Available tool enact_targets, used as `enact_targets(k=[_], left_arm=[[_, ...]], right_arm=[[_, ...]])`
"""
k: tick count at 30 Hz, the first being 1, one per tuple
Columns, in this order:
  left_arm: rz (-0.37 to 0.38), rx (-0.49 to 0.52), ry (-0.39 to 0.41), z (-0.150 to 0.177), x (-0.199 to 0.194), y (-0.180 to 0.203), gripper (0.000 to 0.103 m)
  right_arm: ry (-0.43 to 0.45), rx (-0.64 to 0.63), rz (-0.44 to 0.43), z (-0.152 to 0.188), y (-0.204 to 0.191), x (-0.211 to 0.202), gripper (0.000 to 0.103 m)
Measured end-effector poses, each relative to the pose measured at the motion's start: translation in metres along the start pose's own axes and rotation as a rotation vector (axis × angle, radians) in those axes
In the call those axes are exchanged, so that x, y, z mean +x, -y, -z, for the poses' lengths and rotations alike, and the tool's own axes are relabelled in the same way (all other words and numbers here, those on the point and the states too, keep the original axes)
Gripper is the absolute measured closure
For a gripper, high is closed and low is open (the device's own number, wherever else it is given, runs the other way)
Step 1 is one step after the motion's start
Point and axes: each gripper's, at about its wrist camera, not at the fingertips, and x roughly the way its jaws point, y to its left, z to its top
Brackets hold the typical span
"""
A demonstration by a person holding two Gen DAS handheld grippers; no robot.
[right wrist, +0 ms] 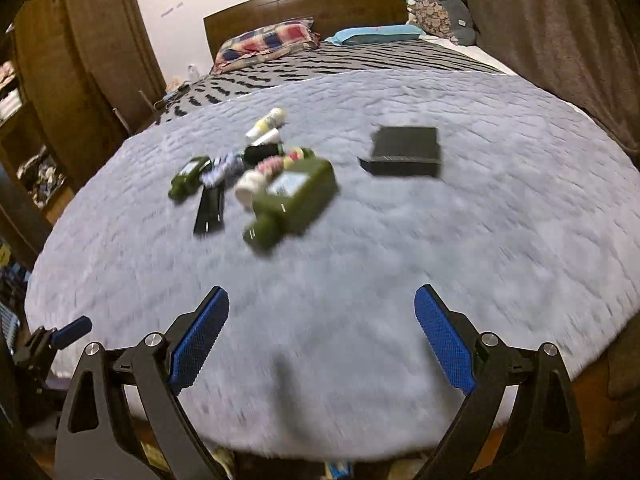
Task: Collect trash
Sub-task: 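Raise both open grippers back over the items on the bed, then grasp the green bottle with the right gripper while the left grasps the black tube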
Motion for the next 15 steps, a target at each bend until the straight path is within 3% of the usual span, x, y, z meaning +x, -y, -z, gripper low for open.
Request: enact_targets(k=[5,15], left_arm=[[-0.002,0.014,0.001,-0.022,0.026,0.002,0.013],[0.024,0.009,-0.034,-0.049,0.070,0.005,0.013]], right_arm=[[-0.025,0.027,-0.007,-0.025,-0.012,0.039,0.009],[-0.084,0.010,0.102,-0.052,-0.025,0.100,0.009]])
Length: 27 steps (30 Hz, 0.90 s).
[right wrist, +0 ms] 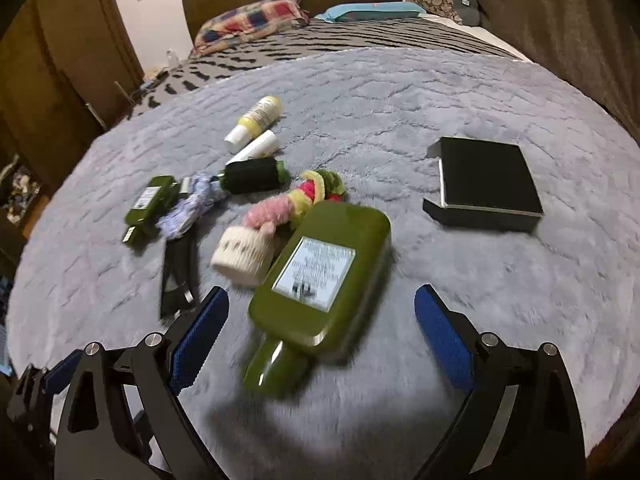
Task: Collect trash
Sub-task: 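Grasp the green bottle with the right gripper while the left grasps the black tube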
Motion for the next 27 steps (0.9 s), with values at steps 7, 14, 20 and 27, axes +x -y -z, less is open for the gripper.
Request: enact_targets(k=[7,14,20,27], left_arm=[[0.030,-0.041,-0.023,-0.021,0.026,-0.002,0.013],[0.019,-0.067,-0.028,-0.049,0.047,-0.004,0.016],[-0.005,-0.063,-0.058,-0.076,0.071,0.003,0.042],[-0.027,-0.037,-0.071,-0.080,0.083,0.008,0.066]], right_arm=[[-0.003,0.018,0.027,-0.007,0.018,0.006,0.011],[-0.005,0.062,0.009,-0.015,0.040,0.008,0.030],[-0.002,0.057,-0.001,-0.016,0.041,0.011,0.037],[0.006,0.010,0.034,-0.012,0.036,0.018,0.040]])
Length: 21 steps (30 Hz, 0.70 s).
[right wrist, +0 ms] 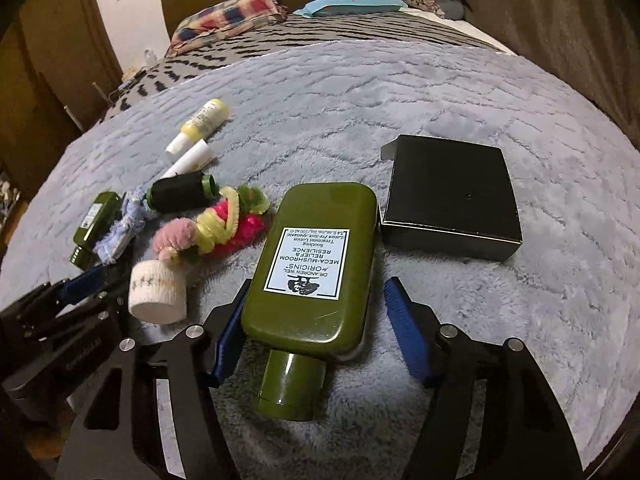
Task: Collect trash
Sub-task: 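Grasp the green bottle with the right gripper while the left grasps the black tube, then carry the green bottle and black tube down past the bed edge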
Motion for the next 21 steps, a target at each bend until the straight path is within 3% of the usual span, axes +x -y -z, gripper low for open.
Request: enact_targets(k=[2,10,21], left_arm=[[0.000,0.007,0.002,0.002,-0.002,0.000,0.068],[0.011,0.031,0.000,0.021,-0.021,-0.007,0.075],[0.071,0.044,0.005,0.091,-0.073,-0.009,0.076]], right_arm=[[0.007,-0.017,0.002,0.002,-0.001,-0.001,0.047],[-0.005,-0.026,-0.046,0.010,0.005,-0.019,0.048],[-0.017,-0.117,-0.055,0.058,-0.002,-0.051,0.048]])
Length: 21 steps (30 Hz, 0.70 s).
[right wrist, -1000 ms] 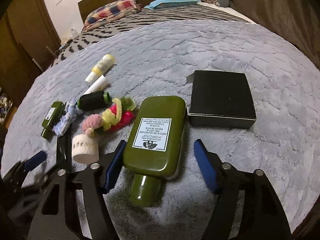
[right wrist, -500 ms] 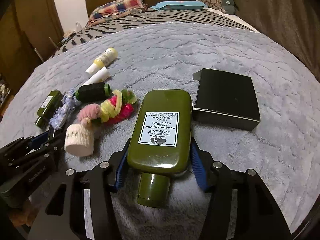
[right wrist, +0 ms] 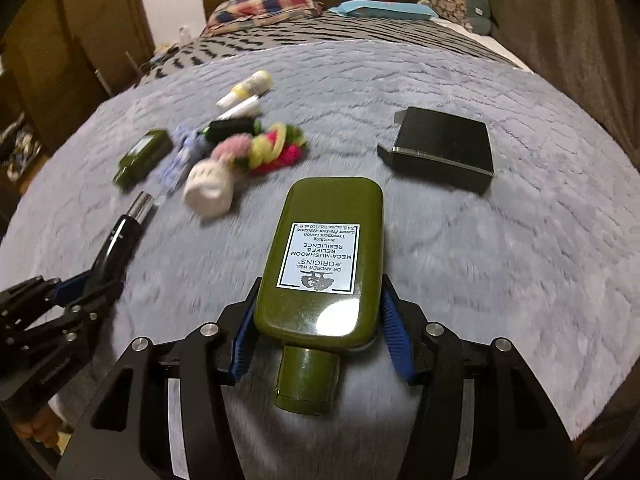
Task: Collect trash
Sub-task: 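Carry the green bottle and black tube down past the bed edge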
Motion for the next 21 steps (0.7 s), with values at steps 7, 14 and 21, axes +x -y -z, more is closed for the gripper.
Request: enact_targets(k=[7,14,21], left_arm=[[0.013,0.006,0.023,0.042,-0.033,0.006,0.076],[0.043,0.019,0.059,0.082,-0.067,0.018,0.077],[0.074,0.011,0.092,0.121,-0.096,0.030,0.077]], right_arm=[[0.005,0.021,-0.061,0.032,0.003,-0.030,0.048],[0.053,0.027,-0.116,0.070,0.002,-0.069,0.048],[0.084,0.004,-0.141,0.108,-0.009,-0.103,0.048]])
